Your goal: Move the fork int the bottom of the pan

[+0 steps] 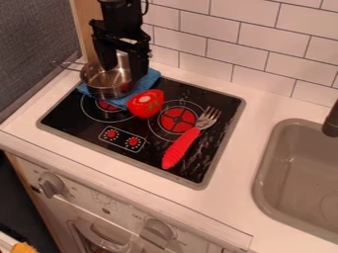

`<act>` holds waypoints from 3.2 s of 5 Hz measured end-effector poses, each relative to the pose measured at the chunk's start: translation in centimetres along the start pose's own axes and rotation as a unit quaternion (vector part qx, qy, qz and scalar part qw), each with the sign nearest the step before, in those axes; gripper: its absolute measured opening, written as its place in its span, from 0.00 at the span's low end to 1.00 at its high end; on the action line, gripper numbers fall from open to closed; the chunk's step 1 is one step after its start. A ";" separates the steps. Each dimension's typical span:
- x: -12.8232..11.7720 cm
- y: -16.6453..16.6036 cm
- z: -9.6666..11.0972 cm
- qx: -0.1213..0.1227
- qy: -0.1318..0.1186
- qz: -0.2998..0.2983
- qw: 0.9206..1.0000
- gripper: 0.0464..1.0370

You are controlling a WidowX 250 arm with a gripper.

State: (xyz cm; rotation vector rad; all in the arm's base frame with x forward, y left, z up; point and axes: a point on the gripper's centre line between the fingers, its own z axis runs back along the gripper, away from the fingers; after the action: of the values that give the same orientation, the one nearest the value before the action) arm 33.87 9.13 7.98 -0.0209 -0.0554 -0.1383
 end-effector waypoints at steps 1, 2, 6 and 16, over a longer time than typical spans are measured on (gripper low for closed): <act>-0.5 -0.4 -1.3 -0.006 0.014 0.000 1.000 0.96; -2.5 -4.8 -2.3 -0.007 0.033 -0.048 0.998 0.96; -4.2 -12.9 -6.5 -0.007 0.013 -0.114 0.993 0.96; -11.9 6.3 -4.0 0.047 -0.020 0.060 0.997 0.39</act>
State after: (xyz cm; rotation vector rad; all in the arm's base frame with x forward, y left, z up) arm 23.21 16.92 3.19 0.0666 -0.0996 -0.0150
